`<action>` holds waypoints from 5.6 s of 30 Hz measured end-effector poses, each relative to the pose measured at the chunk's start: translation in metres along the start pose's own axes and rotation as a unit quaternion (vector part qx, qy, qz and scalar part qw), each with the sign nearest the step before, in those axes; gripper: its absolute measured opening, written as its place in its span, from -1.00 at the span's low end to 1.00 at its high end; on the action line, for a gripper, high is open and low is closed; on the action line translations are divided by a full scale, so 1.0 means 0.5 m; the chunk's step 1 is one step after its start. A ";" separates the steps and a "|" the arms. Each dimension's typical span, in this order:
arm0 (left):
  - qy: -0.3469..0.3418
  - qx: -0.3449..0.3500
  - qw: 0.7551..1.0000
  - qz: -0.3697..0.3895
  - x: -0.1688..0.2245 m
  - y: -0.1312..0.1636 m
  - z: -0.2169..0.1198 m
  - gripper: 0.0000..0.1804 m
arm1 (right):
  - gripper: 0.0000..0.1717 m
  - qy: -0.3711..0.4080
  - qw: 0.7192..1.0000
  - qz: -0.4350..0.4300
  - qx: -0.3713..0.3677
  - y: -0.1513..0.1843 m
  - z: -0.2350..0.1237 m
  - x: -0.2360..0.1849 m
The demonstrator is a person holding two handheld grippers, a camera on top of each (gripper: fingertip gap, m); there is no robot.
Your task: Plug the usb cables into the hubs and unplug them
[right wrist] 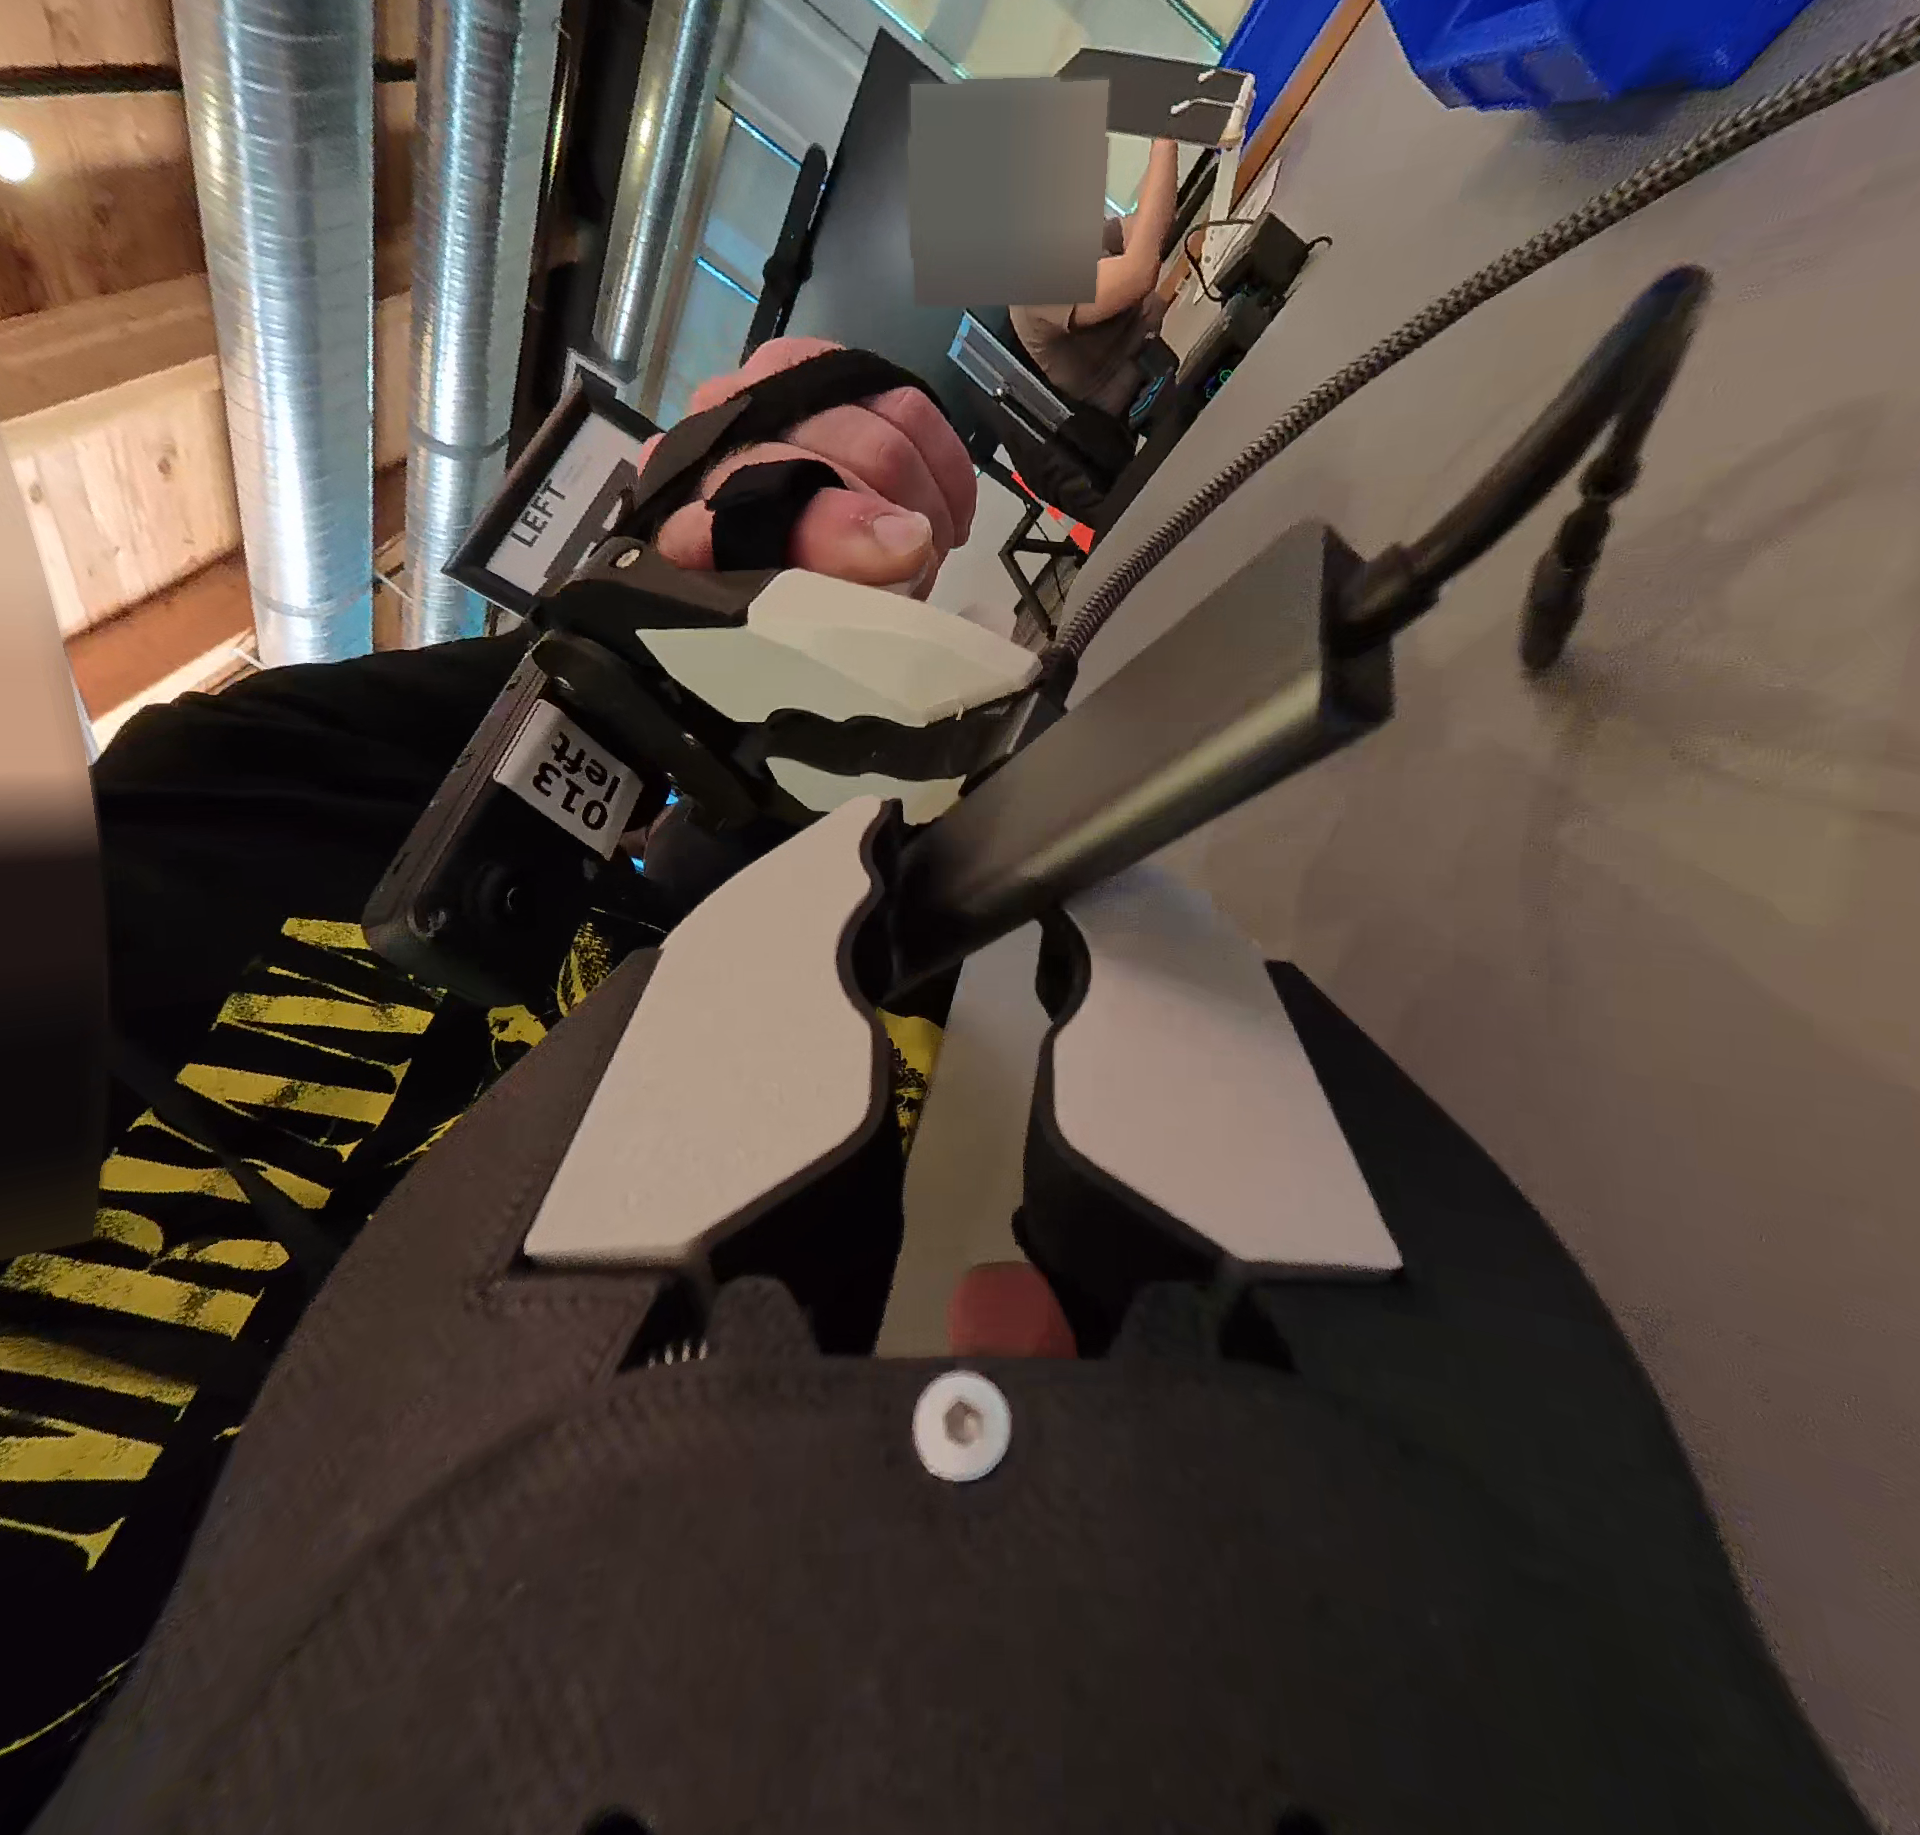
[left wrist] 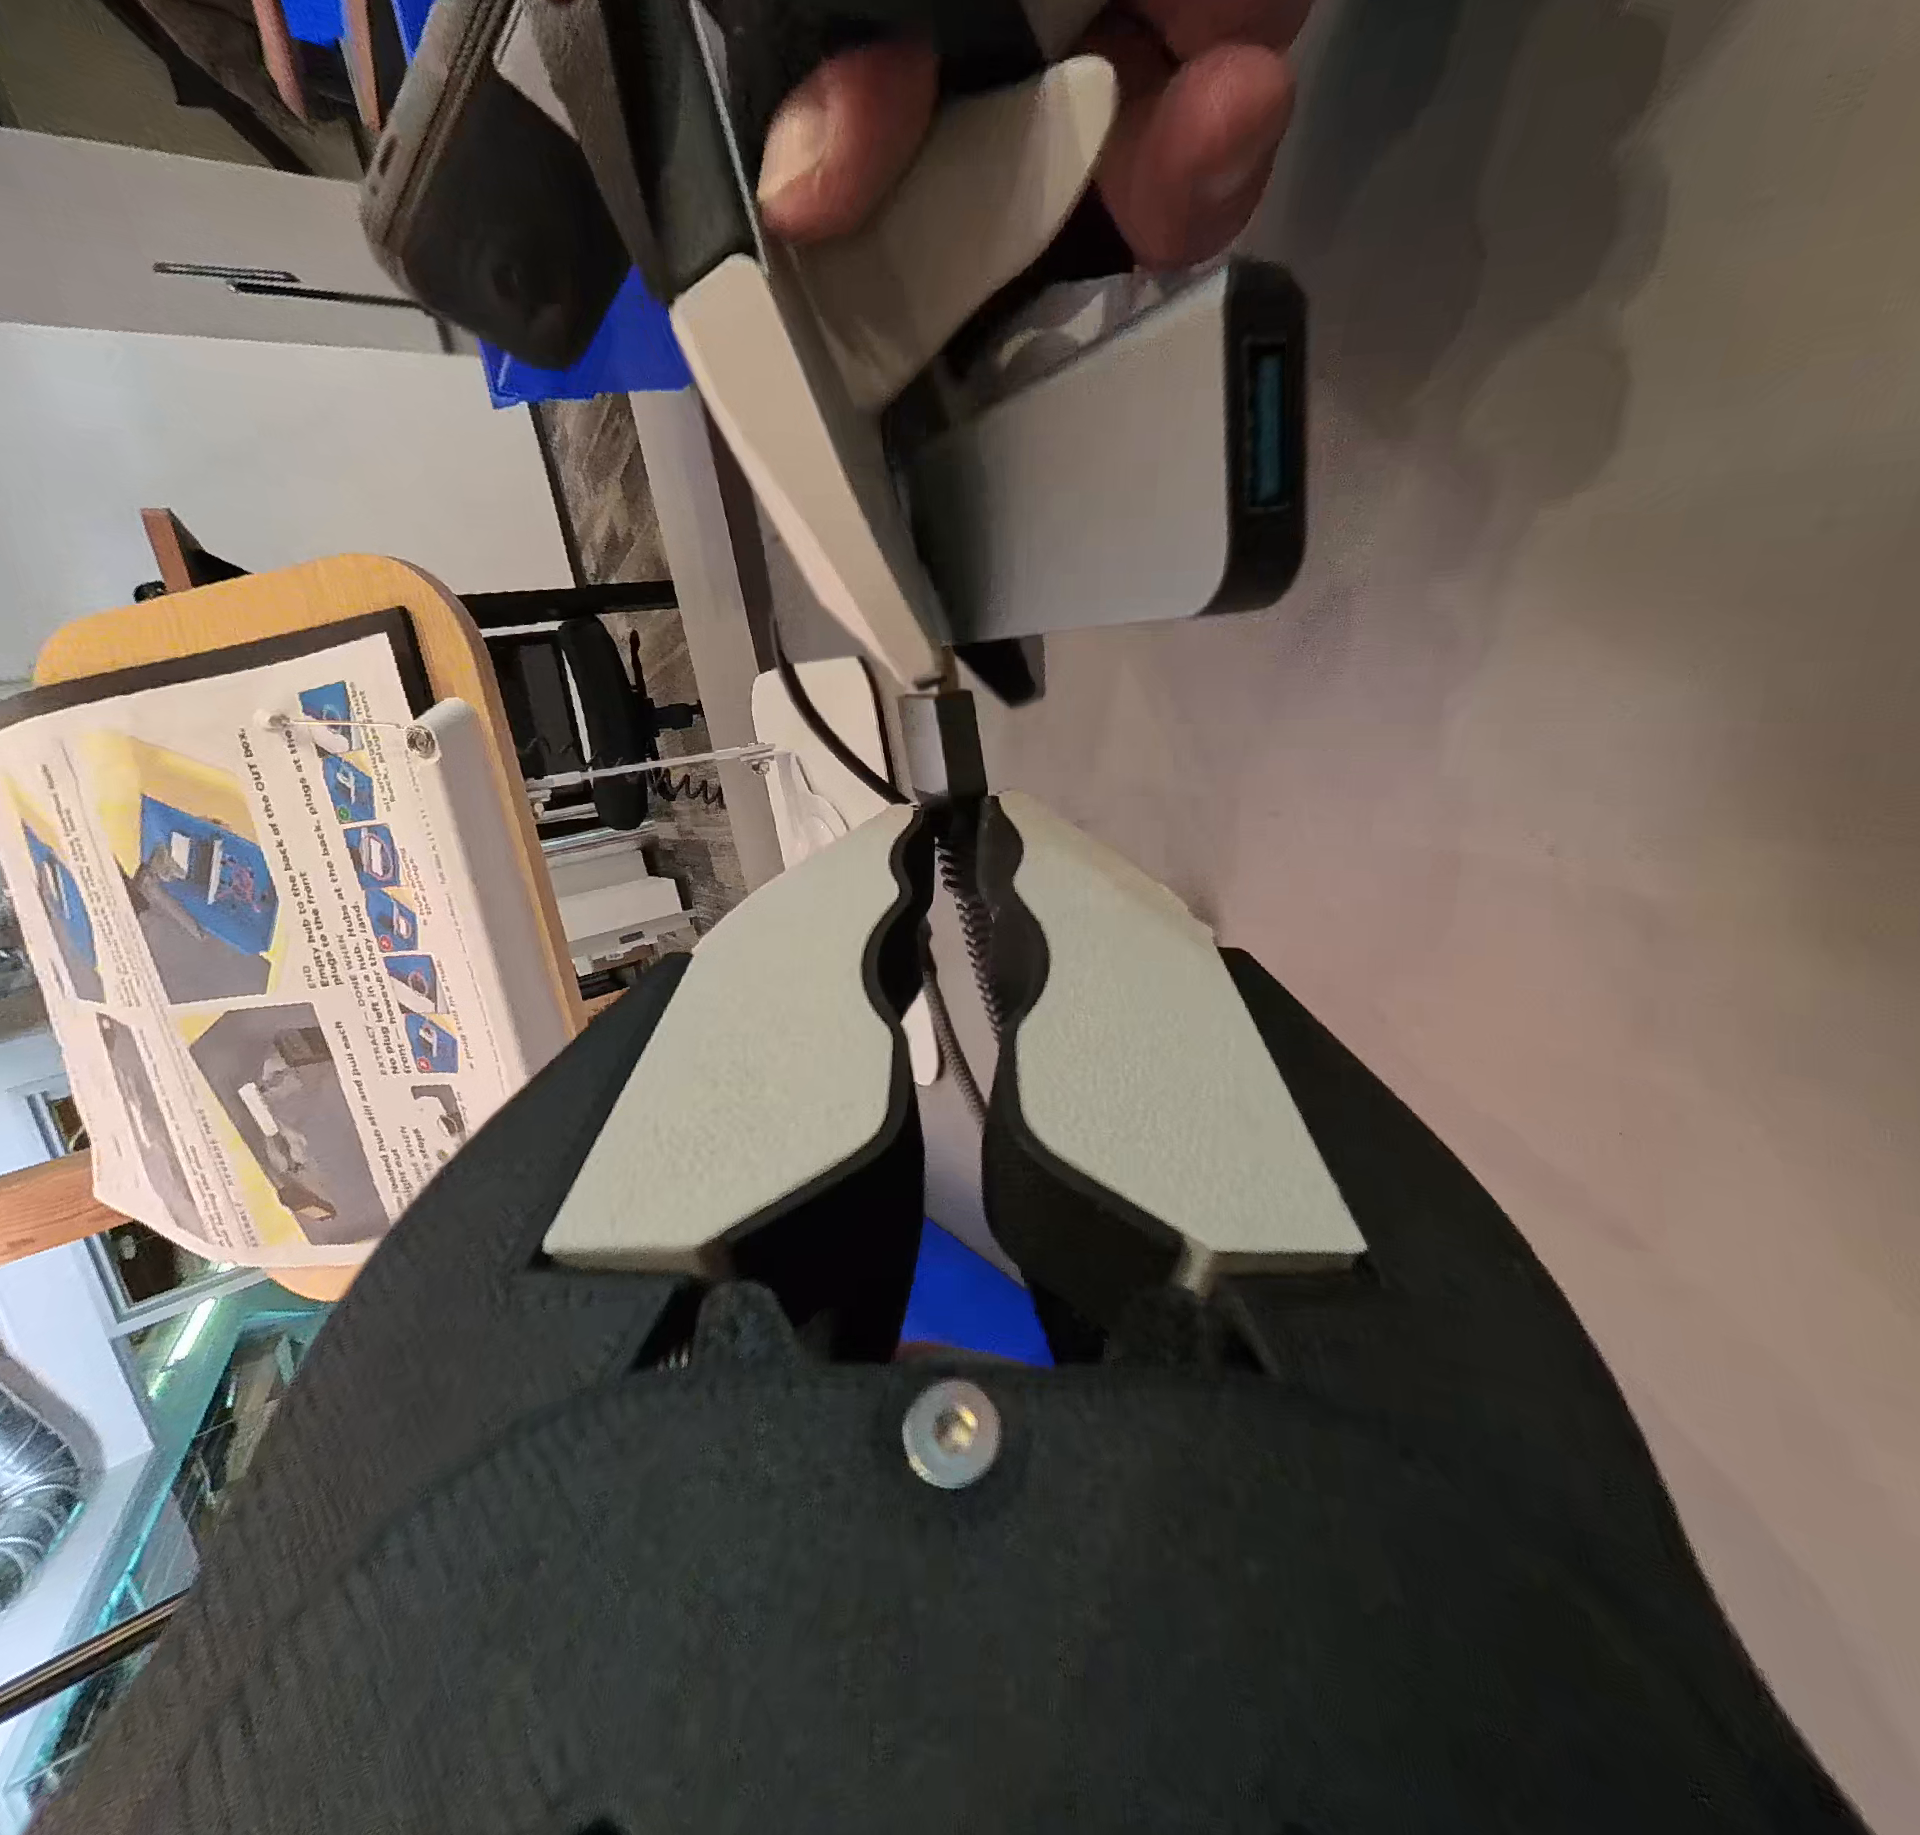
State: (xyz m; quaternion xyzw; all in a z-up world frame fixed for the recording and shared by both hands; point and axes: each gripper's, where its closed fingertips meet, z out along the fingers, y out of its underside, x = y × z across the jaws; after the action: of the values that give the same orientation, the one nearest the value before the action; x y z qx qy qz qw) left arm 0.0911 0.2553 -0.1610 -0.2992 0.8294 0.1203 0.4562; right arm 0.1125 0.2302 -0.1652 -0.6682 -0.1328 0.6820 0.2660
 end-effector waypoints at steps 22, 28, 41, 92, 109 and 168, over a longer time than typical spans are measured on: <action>-0.032 -0.010 0.998 0.058 0.024 -0.022 0.021 -0.91 | -0.88 0.011 0.999 0.047 0.024 0.013 -0.035 0.022; -0.037 -0.021 0.999 0.026 0.025 -0.036 0.038 -0.91 | -0.89 0.029 0.998 0.039 0.039 0.002 -0.039 0.032; -0.055 -0.006 0.998 -0.034 -0.005 -0.025 0.041 -0.86 | -0.89 0.017 0.998 0.007 0.059 -0.017 -0.036 0.022; 0.113 -0.265 0.897 -0.334 -0.079 0.836 0.081 -0.93 | -0.88 -0.003 0.993 -0.041 0.109 -0.075 -0.066 0.028; -0.034 -0.167 0.862 -0.478 -0.232 0.803 -0.071 -0.94 | -0.88 0.002 0.992 -0.044 0.115 -0.077 -0.067 0.029; 0.318 0.168 0.648 -0.671 0.216 0.092 -0.229 -0.67 | -0.88 0.012 0.991 -0.045 0.124 -0.079 -0.069 0.030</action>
State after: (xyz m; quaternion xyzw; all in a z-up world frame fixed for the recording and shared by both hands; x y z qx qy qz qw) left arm -0.0588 0.1957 -0.1902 -0.7124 0.5023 -0.4622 0.1628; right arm 0.1544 0.2647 -0.1593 -0.6312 -0.0746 0.6727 0.3788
